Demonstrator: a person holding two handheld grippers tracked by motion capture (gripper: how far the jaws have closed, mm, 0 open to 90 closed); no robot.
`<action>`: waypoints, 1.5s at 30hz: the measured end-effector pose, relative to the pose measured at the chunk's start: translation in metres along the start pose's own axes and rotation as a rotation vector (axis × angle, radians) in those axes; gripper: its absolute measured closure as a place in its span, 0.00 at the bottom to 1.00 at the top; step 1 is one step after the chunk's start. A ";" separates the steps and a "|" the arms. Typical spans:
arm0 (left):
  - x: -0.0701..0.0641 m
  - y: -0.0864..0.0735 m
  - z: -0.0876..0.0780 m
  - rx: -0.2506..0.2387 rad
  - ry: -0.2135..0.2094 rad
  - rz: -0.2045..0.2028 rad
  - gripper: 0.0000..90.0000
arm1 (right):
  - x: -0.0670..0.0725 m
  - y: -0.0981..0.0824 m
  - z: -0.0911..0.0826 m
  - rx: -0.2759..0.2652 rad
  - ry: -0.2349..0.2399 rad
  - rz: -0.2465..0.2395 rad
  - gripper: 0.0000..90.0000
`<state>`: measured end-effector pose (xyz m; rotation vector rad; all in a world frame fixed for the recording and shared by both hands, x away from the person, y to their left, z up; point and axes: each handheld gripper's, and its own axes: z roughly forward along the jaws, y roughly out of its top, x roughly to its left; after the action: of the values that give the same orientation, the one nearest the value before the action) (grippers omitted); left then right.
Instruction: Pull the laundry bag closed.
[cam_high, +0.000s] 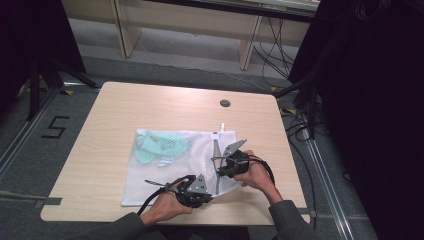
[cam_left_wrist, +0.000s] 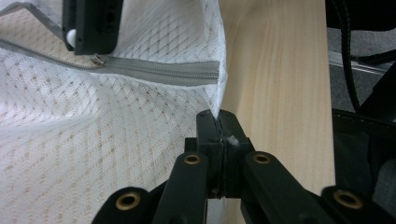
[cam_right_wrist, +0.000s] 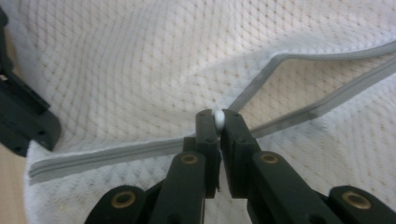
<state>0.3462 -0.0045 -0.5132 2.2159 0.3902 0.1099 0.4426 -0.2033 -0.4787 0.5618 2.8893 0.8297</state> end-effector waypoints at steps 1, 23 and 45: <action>0.000 0.000 0.000 0.005 0.003 0.007 0.99 | 0.000 0.000 0.000 0.000 -0.007 0.002 0.96; 0.001 0.001 -0.001 -0.002 -0.001 0.002 0.99 | -0.006 0.002 0.002 -0.004 -0.003 0.006 0.96; 0.001 0.002 -0.003 -0.002 -0.002 0.004 0.99 | -0.011 0.004 0.003 -0.005 -0.030 0.006 0.96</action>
<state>0.3474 -0.0030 -0.5102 2.2153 0.3838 0.1098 0.4545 -0.2026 -0.4793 0.5777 2.8586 0.8220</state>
